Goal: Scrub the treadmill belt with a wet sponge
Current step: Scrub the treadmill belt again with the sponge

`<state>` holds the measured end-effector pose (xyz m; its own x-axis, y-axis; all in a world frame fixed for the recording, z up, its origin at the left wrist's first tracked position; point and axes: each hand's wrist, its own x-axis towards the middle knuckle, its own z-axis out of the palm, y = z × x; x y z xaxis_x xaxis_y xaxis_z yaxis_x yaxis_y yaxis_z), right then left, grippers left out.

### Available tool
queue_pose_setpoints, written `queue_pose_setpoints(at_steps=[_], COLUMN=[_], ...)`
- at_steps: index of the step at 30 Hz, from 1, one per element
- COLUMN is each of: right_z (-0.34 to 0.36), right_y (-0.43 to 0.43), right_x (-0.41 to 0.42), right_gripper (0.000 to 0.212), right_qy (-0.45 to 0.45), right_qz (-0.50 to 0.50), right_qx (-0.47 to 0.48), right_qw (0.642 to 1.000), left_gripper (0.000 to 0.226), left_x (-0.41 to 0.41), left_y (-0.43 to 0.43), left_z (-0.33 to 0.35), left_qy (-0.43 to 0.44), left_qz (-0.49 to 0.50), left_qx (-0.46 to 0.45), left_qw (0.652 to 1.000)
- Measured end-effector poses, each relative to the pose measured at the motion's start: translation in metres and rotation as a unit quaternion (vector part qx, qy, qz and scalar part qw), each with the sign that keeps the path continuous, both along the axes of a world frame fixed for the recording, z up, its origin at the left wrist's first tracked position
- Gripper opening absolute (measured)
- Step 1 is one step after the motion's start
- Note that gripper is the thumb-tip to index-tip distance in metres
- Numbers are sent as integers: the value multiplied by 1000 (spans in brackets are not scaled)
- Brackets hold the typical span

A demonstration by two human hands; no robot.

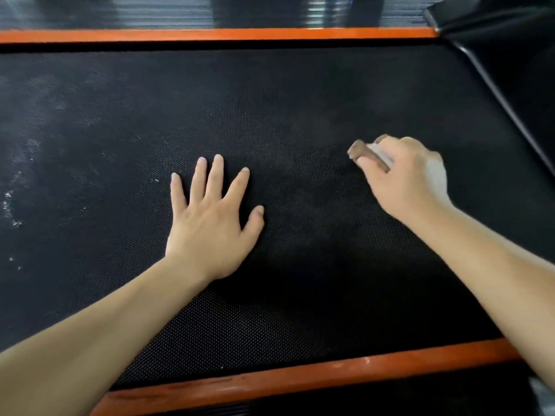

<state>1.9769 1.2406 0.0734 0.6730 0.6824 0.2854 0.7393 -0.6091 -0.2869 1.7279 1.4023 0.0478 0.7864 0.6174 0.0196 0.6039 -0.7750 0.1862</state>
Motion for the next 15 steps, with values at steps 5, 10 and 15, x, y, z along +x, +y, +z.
queue_pose_setpoints(at_steps=[5, 10, 15], right_z=[-4, 2, -2], right_y=[-40, -47, -77], right_x=[-73, -26, -76], right_gripper=[31, 22, 19], right_qy=[7, 52, 36], right_qz=[235, 91, 249], right_qx=[-17, 7, -13], right_qw=[972, 994, 968], left_gripper=[76, 78, 76], left_x=[-4, -7, -20], left_y=[3, 7, 16], left_z=[-1, 2, 1], left_qy=[-4, 0, -9], left_qz=[-8, -17, -46], left_qx=[-5, -8, 8], left_qw=[1000, 1000, 999])
